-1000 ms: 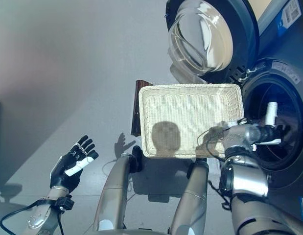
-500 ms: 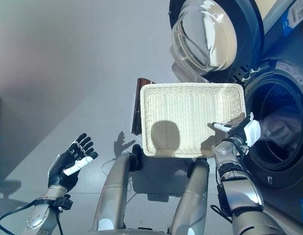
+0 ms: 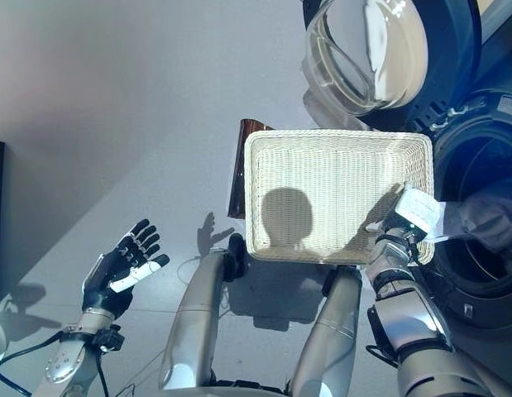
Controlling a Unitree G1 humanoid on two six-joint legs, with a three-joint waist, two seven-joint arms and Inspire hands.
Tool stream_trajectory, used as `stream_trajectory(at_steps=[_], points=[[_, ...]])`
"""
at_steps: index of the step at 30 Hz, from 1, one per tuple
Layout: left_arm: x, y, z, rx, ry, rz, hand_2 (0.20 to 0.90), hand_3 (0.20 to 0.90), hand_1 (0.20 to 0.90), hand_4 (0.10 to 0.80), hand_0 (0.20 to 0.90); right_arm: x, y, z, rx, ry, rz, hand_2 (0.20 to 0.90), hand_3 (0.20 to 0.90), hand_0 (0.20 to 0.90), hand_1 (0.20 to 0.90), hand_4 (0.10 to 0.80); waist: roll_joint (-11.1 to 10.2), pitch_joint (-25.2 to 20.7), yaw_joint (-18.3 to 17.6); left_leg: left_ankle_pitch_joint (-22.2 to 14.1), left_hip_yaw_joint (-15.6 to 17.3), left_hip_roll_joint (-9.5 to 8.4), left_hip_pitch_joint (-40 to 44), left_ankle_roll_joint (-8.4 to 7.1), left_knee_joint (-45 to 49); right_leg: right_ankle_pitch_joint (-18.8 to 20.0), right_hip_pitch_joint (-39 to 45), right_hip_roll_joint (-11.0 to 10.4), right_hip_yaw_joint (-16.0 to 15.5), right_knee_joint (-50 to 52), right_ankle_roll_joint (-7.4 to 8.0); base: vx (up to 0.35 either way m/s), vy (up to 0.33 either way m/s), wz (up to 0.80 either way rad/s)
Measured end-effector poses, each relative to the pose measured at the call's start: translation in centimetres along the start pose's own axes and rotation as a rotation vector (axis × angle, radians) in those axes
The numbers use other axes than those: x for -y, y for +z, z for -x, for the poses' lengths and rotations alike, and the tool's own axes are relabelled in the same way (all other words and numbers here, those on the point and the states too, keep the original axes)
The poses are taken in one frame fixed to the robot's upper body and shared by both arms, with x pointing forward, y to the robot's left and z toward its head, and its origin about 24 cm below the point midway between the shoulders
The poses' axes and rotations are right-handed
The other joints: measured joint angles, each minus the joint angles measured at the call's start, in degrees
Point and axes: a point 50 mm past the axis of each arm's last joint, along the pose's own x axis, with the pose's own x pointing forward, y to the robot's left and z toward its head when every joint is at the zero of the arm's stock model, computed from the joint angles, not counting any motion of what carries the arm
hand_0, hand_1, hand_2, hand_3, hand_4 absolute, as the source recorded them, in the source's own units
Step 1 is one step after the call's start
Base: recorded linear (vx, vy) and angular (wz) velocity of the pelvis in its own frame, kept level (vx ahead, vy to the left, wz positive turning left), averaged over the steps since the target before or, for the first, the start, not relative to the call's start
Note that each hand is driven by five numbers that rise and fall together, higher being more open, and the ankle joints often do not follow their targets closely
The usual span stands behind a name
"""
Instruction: Pick up the clothes and place them into the washing machine
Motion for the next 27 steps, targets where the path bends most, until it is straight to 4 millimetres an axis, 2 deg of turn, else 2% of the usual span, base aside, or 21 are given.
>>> stream_trajectory(at_steps=[3, 8, 12, 16, 21, 27], points=[[-0.2, 0.1, 0.0, 0.006, 0.005, -0.009, 0.9, 0.9, 0.9, 0.8, 0.9, 0.4, -0.6, -0.4, 0.054, -0.014, 0.113, 0.9, 0.9, 0.9, 0.9, 0.8, 0.0, 0.0, 0.0, 0.0, -0.1, 0.0, 0.0, -0.07, -0.1, 0.0, 0.0, 0.0, -0.1, 0.0, -0.04, 0.0, 0.0, 0.0], [-0.1, 0.1, 0.0, 0.007, 0.002, -0.009, 0.9, 0.9, 0.9, 0.8, 0.9, 0.7, -1.7, -0.7, 0.037, -0.011, 0.222, 0.9, 0.9, 0.9, 0.9, 0.8, 0.0, 0.0, 0.0, 0.1, -0.1, 0.0, -0.2, -0.1, -0.1, 0.0, -0.3, 0.0, 0.0, 0.1, -0.07, 0.0, 0.0, 0.0], [0.0, 0.1, 0.0, 0.007, -0.021, -0.011, 0.9, 0.9, 0.9, 0.8, 0.9, 0.9, -2.5, -1.0, 0.114, 0.022, 0.407, 0.9, 0.9, 0.9, 0.9, 0.8, 0.0, 0.0, 0.0, 0.2, -0.1, 0.0, -1.0, -0.25, 0.1, -0.2, -1.2, -0.1, 0.0, 0.7, -0.19, -0.002, -0.001, 0.01], [0.1, 0.1, 0.0, 0.007, -0.035, -0.02, 0.9, 0.9, 0.9, 0.8, 0.9, 1.4, -3.0, -1.4, 0.147, 0.021, 0.506, 0.9, 0.9, 0.9, 0.9, 0.8, 0.0, 0.0, 0.1, 0.3, -0.2, -0.02, -1.2, -0.49, 0.2, -0.6, -1.9, -0.2, 0.0, 1.6, -0.44, -0.002, -0.003, 0.01], [0.2, 0.1, 0.0, 0.011, -0.032, -0.01, 0.9, 0.9, 0.9, 0.8, 0.9, 1.8, -3.4, -1.8, 0.17, 0.038, 0.585, 0.9, 0.9, 0.9, 0.9, 0.8, 0.0, 0.0, -0.2, 0.4, -0.3, 0.02, -1.3, -0.59, 0.2, -0.7, -2.1, -0.1, 0.1, 1.9, -0.53, 0.0, 0.0, 0.0], [-0.2, 0.3, 0.0, 0.037, 0.012, -0.008, 0.9, 0.9, 0.9, 0.8, 0.9, 3.3, -2.9, -1.7, 0.296, -0.072, 0.613, 0.9, 0.9, 0.9, 0.9, 0.8, -0.4, 0.3, -0.6, 0.4, -0.3, 0.15, -1.9, -0.63, 0.6, -0.8, -2.9, 0.4, 0.4, 2.2, -0.6, -0.001, -0.004, -0.01]])
